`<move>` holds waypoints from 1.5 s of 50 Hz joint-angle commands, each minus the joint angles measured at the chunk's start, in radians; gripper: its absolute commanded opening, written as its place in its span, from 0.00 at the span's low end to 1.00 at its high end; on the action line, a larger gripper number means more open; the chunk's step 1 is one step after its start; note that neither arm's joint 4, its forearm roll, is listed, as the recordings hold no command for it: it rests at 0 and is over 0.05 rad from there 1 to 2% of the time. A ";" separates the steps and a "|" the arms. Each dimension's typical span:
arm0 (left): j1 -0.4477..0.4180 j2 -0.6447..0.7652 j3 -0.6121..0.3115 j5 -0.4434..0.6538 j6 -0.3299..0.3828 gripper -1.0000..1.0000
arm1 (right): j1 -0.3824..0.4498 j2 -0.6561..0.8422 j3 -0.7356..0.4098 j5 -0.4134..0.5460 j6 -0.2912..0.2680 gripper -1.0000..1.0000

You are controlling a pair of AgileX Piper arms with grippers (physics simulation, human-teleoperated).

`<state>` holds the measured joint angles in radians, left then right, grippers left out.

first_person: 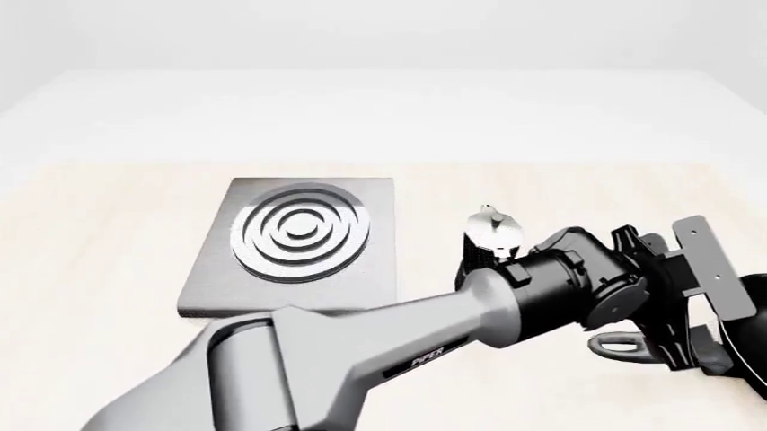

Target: Put the frying pan on the stove.

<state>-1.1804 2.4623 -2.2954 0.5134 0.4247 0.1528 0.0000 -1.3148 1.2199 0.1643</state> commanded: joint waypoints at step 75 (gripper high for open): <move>-0.011 0.140 0.124 -0.184 -0.087 0.00 | 0.005 0.000 0.001 0.000 0.002 1.00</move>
<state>-1.2004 2.6043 -2.1921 0.3415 0.3277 0.1573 0.0000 -1.3137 1.2199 0.1680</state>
